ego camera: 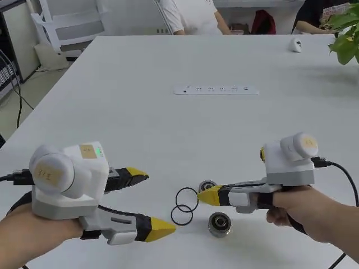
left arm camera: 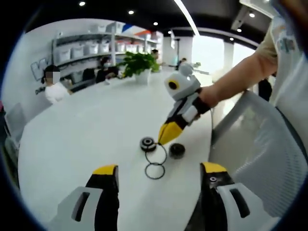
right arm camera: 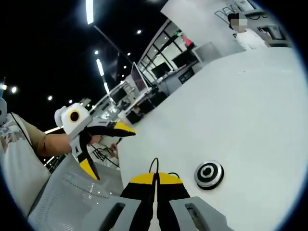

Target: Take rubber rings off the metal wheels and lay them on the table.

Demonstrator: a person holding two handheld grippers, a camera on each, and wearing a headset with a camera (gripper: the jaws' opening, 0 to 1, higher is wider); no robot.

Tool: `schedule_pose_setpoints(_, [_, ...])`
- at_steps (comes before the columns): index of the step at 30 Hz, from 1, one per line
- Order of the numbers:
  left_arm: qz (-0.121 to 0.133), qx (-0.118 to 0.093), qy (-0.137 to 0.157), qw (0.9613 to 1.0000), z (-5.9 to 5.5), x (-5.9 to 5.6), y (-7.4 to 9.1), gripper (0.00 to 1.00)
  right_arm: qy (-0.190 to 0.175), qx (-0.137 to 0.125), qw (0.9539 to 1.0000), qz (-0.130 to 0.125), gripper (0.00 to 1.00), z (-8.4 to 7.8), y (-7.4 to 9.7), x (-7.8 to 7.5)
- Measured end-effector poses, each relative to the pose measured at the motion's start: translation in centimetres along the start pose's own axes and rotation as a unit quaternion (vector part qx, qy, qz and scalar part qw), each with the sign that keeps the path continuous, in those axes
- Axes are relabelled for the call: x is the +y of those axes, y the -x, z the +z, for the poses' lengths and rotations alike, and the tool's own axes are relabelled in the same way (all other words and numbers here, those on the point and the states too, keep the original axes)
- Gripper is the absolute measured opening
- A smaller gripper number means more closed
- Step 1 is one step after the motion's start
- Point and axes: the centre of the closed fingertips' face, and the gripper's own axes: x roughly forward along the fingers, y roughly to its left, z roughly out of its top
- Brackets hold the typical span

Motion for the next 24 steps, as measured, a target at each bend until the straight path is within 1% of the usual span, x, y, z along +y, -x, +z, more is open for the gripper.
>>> schedule_pose_setpoints(3, [0.004, 0.0, 0.004, 1.0, -0.2, 0.2, 0.3, 0.7, -0.006, 0.002, 1.0, -0.007, 0.0, -0.1, -0.2, -0.3])
schedule_pose_setpoints(5, [0.005, 0.002, 0.005, 1.0, -0.4, 0.2, 0.4, 0.7, -0.016, 0.001, 0.9998, -0.01, 0.0, -0.2, -0.4, -0.5])
schedule_pose_setpoints(10, [0.008, 0.001, 0.012, 0.9999, -0.7, 0.2, 0.4, 0.7, -0.02, 0.019, 0.9994, -0.023, 0.0, -1.2, -1.1, -1.2])
schedule_pose_setpoints(15, [0.008, 0.002, 0.016, 0.9998, -0.8, 0.2, 0.4, 0.7, -0.027, 0.029, 0.9989, -0.023, 0.0, -1.7, -1.5, -1.3])
schedule_pose_setpoints(20, [0.009, 0.001, 0.017, 0.9998, -0.8, 0.2, 0.5, 0.7, -0.026, 0.041, 0.9985, -0.027, 0.0, -2.3, -2.2, -1.3])
schedule_pose_setpoints(24, [0.008, 0.004, 0.019, 0.9998, -1.0, 0.1, 0.5, 0.7, -0.025, 0.047, 0.9981, -0.031, 0.0, -2.6, -2.5, -1.4])
